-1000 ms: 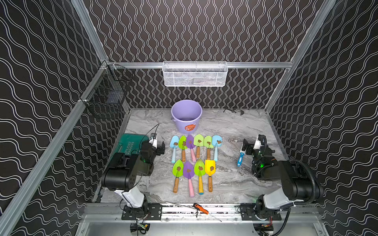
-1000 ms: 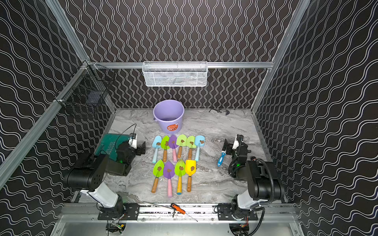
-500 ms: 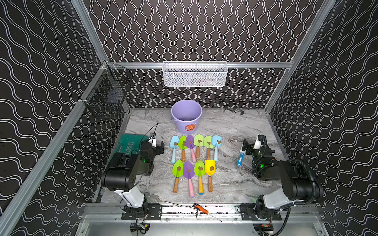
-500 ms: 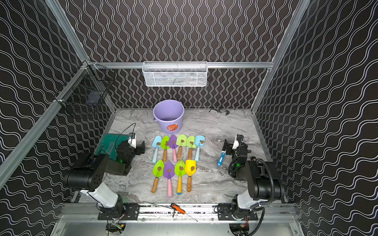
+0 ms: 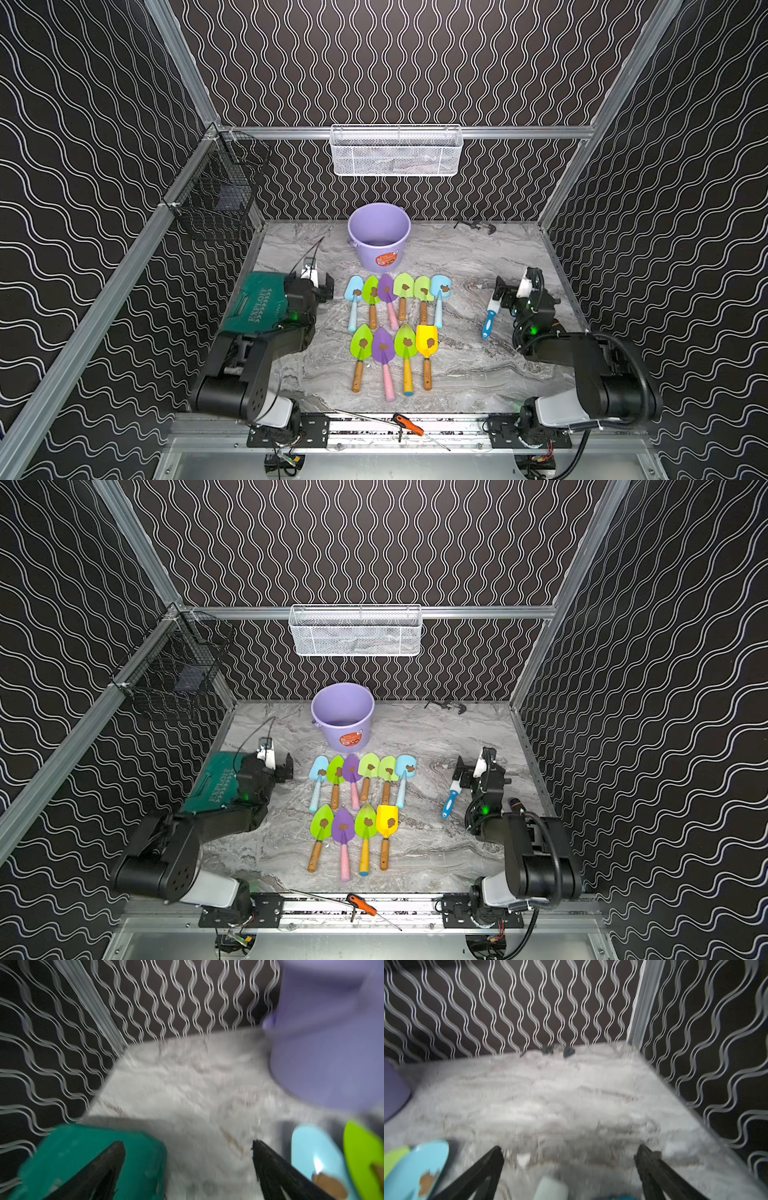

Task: Brush the soil off the hand trowel and place it into the bucket
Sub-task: Pick up the brush from the center of the board.

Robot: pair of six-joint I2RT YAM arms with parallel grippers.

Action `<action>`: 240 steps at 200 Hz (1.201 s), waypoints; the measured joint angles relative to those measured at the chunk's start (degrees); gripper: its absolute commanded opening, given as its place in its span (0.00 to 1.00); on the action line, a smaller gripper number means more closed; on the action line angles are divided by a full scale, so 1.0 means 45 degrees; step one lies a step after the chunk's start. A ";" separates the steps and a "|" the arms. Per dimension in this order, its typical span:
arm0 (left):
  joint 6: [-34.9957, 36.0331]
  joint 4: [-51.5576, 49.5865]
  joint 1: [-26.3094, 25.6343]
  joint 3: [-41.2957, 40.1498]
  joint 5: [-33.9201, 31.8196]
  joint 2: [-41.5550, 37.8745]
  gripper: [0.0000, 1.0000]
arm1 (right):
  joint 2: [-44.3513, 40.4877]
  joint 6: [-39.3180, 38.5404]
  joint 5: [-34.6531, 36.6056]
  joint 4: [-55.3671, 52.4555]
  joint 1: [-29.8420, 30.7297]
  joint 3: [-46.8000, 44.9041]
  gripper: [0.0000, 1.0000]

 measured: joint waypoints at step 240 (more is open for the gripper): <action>-0.7067 -1.5373 -0.4240 0.5178 0.4070 -0.3735 0.92 | -0.2259 0.8995 0.2322 -1.6738 0.4362 0.4906 0.63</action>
